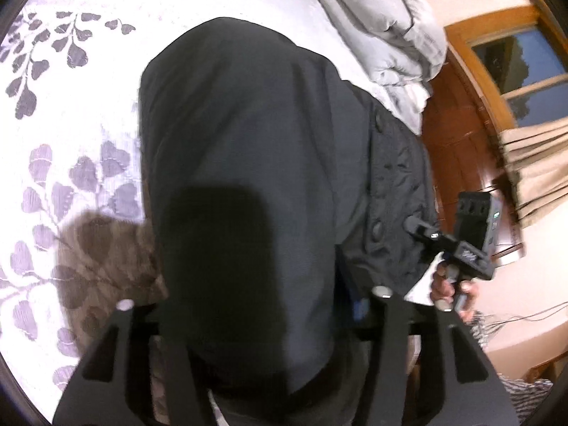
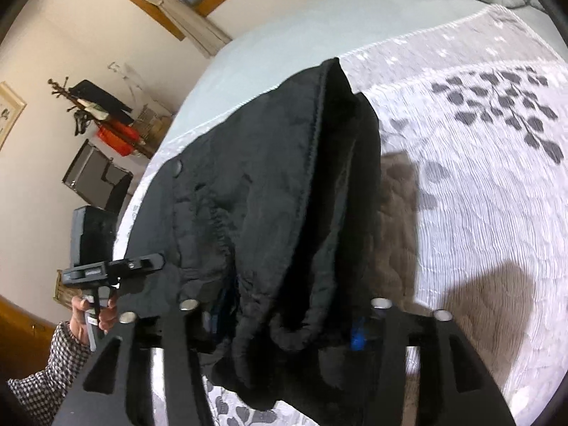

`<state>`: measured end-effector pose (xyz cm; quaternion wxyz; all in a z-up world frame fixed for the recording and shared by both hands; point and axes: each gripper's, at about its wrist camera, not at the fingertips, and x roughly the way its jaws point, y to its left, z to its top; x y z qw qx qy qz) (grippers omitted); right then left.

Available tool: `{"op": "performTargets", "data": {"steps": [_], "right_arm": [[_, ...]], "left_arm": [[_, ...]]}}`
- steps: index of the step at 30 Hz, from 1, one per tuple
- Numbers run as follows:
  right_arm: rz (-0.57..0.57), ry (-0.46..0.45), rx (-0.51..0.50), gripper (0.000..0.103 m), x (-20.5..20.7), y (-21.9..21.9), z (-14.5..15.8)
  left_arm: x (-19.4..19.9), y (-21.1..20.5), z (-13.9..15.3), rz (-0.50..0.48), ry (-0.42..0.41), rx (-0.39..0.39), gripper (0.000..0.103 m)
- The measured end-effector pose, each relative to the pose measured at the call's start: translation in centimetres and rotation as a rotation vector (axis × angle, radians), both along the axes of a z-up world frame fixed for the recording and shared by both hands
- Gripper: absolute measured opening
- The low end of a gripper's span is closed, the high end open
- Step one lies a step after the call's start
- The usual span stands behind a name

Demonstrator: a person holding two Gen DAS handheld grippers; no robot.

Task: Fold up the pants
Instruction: 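Lower the folded pants onto the bed and open both tools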

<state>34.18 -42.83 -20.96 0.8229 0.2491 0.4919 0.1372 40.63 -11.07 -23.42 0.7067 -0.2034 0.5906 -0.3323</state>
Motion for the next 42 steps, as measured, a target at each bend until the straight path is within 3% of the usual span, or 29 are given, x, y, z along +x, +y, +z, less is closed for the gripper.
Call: {"op": "performTargets", "data": {"steps": [1,3,7,11,14,16,20,25,36,42], "right_arm": [[-0.008,0.006,-0.006,0.065,0.1,-0.1,-0.2],[-0.023,0.009,-0.006,0.067,-0.1,-0.5,-0.5],[-0.068,-0.001,-0.052,0.074,-1.3,-1.5,-0.2],[-0.112,-0.028,-0.125,0.08,-3.6,-2.5,0.8],[-0.136,-0.039,-0.211,0.086,-5.0,-2.0,1.7],[-0.148,-0.06,-0.298,0.089,-6.1,-1.1,2.7],[-0.198,-0.065,-0.379,0.09,-7.7,0.1,4.0],[-0.242,-0.062,-0.366,0.092,-9.9,1.5,5.6],[-0.236,-0.146,-0.435,0.099,-13.6,6.7,11.1],[-0.213,-0.174,-0.454,0.099,-15.4,8.7,13.0]], "left_arm": [[0.0,-0.1,-0.2,0.001,0.003,0.017,0.068],[-0.2,0.0,-0.2,0.025,0.0,0.036,0.074],[-1.1,0.3,1.2,0.077,-0.077,0.131,0.09],[-2.6,1.0,3.1,0.116,-0.138,0.223,0.092],[-4.2,1.1,4.5,0.145,-0.194,0.344,0.095],[-5.3,1.1,5.6,0.158,-0.234,0.377,0.095],[-7.3,0.7,7.4,0.179,-0.296,0.464,0.095],[-9.4,0.1,9.2,0.189,-0.311,0.464,0.095],[-14.3,-3.5,14.2,0.16,-0.44,0.617,0.096],[-16.8,-2.6,16.4,0.208,-0.468,0.607,0.097]]}}
